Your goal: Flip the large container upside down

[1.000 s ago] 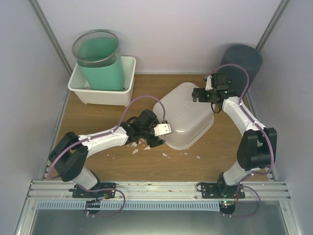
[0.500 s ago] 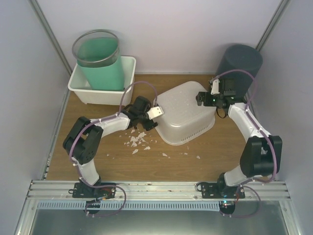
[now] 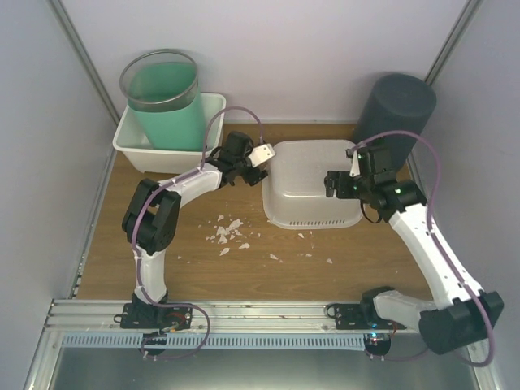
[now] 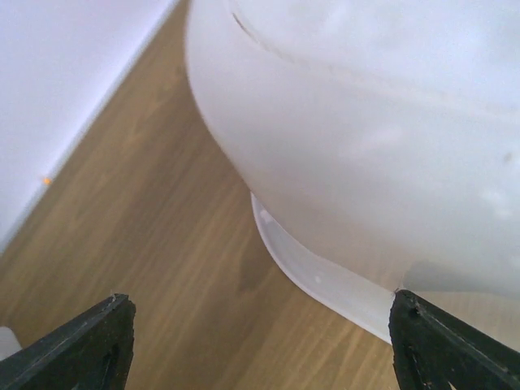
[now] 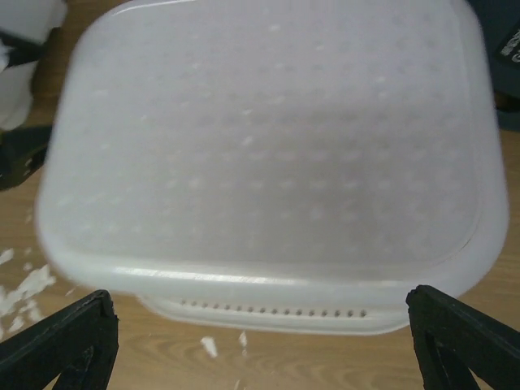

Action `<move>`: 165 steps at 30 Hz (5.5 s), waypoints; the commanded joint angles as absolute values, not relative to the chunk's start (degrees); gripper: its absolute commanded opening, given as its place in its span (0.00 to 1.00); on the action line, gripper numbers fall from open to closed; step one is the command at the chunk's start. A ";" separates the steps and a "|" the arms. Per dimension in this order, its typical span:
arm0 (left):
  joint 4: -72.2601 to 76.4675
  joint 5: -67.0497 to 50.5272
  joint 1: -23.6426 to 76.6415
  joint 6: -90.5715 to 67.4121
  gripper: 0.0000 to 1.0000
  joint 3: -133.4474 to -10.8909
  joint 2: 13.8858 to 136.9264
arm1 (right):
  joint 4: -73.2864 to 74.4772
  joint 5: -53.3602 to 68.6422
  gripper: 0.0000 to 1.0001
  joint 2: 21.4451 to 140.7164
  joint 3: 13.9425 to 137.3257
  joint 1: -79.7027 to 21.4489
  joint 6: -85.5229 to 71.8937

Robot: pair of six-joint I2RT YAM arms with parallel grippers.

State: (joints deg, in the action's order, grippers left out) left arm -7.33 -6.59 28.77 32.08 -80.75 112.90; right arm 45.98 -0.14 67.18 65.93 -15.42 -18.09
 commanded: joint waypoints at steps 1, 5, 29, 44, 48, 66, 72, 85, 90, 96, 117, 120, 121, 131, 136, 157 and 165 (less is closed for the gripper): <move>-7.71 -7.75 28.94 30.48 0.85 -84.93 112.11 | 54.15 -3.31 0.96 63.44 64.53 -20.68 -23.18; -12.16 -4.85 28.64 30.49 0.85 -87.00 109.24 | 48.73 1.79 0.96 63.25 54.16 -24.77 -26.28; -33.01 -2.22 3.44 52.05 0.99 -104.67 95.30 | 32.72 -2.91 1.00 94.91 63.52 -25.60 -21.38; -51.00 -17.34 -9.31 67.28 0.95 -124.26 105.45 | 28.71 -4.57 1.00 107.63 73.15 -20.90 -23.74; -55.36 -21.60 -9.71 70.99 0.96 -124.86 104.78 | 28.96 -4.71 1.00 108.18 75.33 -17.95 -23.68; -57.04 -31.35 -13.27 82.47 0.99 -85.50 75.52 | 29.79 -6.22 1.00 118.78 88.58 -14.96 -23.54; -51.89 -28.12 -13.80 88.06 0.98 -73.26 72.41 | 28.97 -6.25 1.00 119.39 90.34 -15.41 -26.90; -46.78 -27.41 -14.16 91.35 0.98 -78.94 87.96 | 28.73 -3.69 1.00 110.93 83.23 -25.58 -26.27; -47.96 -26.63 -13.84 91.12 0.97 -82.78 94.58 | 29.26 -3.47 1.00 109.92 81.91 -26.33 -25.46; -40.61 -26.16 -13.52 88.04 0.97 -83.00 98.23 | 28.19 -3.67 1.00 108.51 78.73 -26.98 -24.83; -52.46 -20.44 -10.85 93.05 0.79 -88.57 103.31 | 29.14 -3.76 1.00 108.20 77.25 -27.12 -22.83; -54.94 -18.31 -10.37 95.20 0.79 -89.06 103.64 | 29.03 -3.41 1.00 107.66 77.04 -27.21 -22.85; -56.75 -17.42 -10.17 95.59 0.79 -89.84 104.34 | 28.98 -3.37 1.00 107.40 76.93 -27.16 -22.80; -75.61 -17.68 -8.59 93.22 0.88 -104.26 114.18 | 29.19 -3.49 1.00 105.62 75.58 -27.25 -22.21; -77.69 -15.90 -7.06 93.25 0.87 -99.88 112.13 | 29.20 -3.56 1.00 105.24 74.80 -27.25 -21.96; -77.78 -9.93 -6.33 101.48 0.89 -64.11 72.27 | 31.14 -3.42 1.00 97.46 68.24 -29.14 -23.98; -77.74 -13.39 -6.35 106.09 0.95 -62.75 59.01 | 31.36 -3.69 1.00 95.16 66.18 -30.01 -25.17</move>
